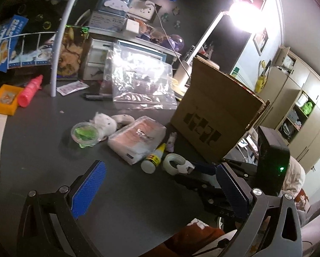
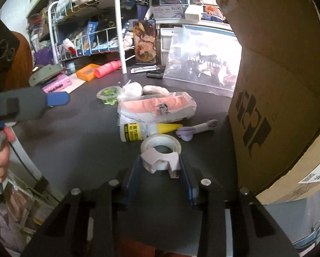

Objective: Organize objects
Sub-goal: 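Return to the desk and grasp the white tape roll with the left gripper, then carry the tape roll into the cardboard box and release it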

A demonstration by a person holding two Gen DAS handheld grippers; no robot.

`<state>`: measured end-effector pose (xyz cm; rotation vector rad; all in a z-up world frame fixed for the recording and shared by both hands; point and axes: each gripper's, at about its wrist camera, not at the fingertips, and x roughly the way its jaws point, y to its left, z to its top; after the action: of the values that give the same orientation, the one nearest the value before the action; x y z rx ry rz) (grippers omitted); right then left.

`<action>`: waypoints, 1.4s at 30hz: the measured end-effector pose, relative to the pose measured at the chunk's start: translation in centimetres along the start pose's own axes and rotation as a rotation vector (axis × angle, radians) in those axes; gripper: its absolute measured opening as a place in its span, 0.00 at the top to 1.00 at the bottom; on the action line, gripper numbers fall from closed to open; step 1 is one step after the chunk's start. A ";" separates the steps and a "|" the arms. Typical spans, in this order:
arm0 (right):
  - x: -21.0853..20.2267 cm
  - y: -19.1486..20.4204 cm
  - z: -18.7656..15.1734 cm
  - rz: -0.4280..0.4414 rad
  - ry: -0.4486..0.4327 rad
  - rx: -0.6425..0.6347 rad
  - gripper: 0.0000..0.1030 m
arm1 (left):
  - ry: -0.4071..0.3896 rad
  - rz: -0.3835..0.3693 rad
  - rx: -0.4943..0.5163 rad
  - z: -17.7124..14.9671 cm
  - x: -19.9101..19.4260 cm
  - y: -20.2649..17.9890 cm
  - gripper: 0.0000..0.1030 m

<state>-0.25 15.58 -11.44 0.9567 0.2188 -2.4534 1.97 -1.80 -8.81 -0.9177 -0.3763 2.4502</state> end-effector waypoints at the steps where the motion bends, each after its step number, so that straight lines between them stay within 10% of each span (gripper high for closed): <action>1: -0.2 0.0 0.0 0.013 -0.007 -0.002 0.68 | 0.006 -0.007 0.001 0.0 0.2 -0.2 0.00; 6: -2.1 1.2 1.2 0.109 -0.069 -0.067 0.68 | 0.009 -0.061 -0.004 0.5 0.3 -1.0 0.00; 10: -4.1 3.1 3.1 0.192 -0.128 -0.175 0.68 | -0.010 -0.104 0.000 1.6 -0.9 -1.4 0.30; 18: -7.5 4.5 7.4 0.315 -0.223 -0.319 0.68 | -0.067 -0.068 0.035 5.0 -4.2 -2.5 0.47; 42: -13.3 -8.4 11.7 0.143 -0.259 -0.232 0.68 | 0.077 -0.138 0.259 15.6 5.8 -14.3 0.57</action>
<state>-2.93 24.27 5.95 0.5324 0.3248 -2.3285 -7.34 12.04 5.47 -0.8420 -0.0885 2.2643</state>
